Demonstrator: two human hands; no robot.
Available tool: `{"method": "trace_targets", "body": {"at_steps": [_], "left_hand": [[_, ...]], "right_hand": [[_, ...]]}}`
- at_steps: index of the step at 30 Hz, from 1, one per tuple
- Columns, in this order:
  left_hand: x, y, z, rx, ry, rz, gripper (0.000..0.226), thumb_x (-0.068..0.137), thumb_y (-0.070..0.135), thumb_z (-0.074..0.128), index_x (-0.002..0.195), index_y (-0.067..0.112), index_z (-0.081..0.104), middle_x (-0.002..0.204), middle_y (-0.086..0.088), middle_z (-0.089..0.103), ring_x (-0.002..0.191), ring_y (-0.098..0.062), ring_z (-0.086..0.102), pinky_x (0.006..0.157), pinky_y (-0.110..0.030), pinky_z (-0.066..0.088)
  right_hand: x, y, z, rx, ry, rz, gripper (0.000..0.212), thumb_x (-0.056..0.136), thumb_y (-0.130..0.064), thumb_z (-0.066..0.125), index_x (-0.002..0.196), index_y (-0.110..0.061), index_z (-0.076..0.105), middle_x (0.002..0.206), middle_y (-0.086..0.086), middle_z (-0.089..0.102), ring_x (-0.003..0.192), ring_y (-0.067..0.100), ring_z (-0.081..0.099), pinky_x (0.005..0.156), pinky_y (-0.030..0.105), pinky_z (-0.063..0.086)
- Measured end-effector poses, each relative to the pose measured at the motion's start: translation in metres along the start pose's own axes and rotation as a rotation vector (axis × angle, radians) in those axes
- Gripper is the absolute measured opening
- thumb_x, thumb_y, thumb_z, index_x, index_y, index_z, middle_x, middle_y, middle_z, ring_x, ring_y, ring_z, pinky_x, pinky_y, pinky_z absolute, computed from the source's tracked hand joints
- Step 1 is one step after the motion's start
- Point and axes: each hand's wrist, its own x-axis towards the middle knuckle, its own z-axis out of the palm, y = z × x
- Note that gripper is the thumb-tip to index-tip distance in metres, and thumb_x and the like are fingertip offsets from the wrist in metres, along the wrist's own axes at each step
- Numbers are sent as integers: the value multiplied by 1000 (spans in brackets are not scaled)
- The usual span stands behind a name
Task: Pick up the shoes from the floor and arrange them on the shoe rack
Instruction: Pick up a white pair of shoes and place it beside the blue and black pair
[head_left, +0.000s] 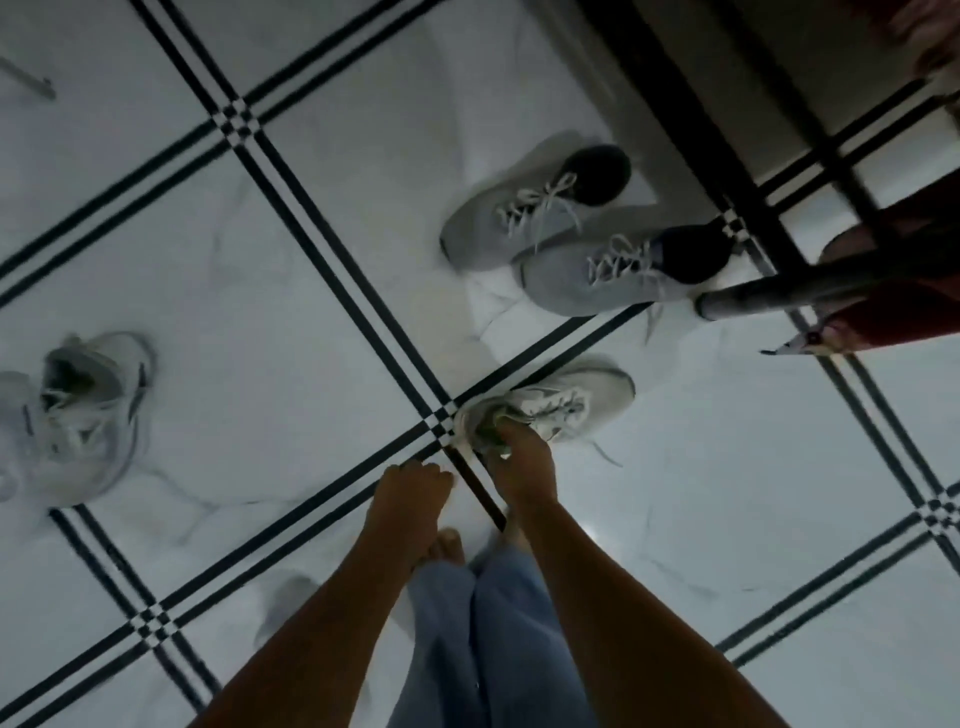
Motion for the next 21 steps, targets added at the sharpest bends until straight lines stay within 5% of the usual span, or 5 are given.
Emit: {"method": "trace_targets", "body": {"at_steps": [2,6,14,18,21], "left_hand": [[6,-7,24,-46,-1,-4,39,60,30,85,94,25,68,87,5,70,80,-13,65,66,-25,51],[13,-21,60,-30,29,9,31,88,18,58,119,19,54,117,-1,60,106,-20,56,85,-31,43],[-58,-39,49,-280,87,-113,26,89,21,52,112,11,55,110,-8,60,103,-28,56,83,-37,42],[-127,-41,35,-485,178,-255,17,84,25,55,95,14,61,95,-5,65,91,-26,62,74,-34,43],[-180,-51,32,-563,198,-343,18,52,32,76,62,22,64,60,4,63,57,-14,63,54,-20,43]], "right_hand": [[21,0,30,-23,7,58,23,83,-31,63,102,-17,63,101,4,68,95,25,65,80,37,56],[49,5,67,-116,36,110,60,75,-53,68,113,-7,57,108,9,64,101,28,61,81,38,53],[-15,-45,46,-103,20,-86,33,85,-24,63,102,3,59,87,8,57,81,23,53,68,29,37],[-92,-91,31,-279,-164,-250,26,81,-28,68,100,-11,63,80,2,64,69,16,58,58,26,44],[-135,-122,36,-369,-294,-307,24,79,-32,71,91,-12,62,80,6,67,69,18,62,62,34,53]]}}
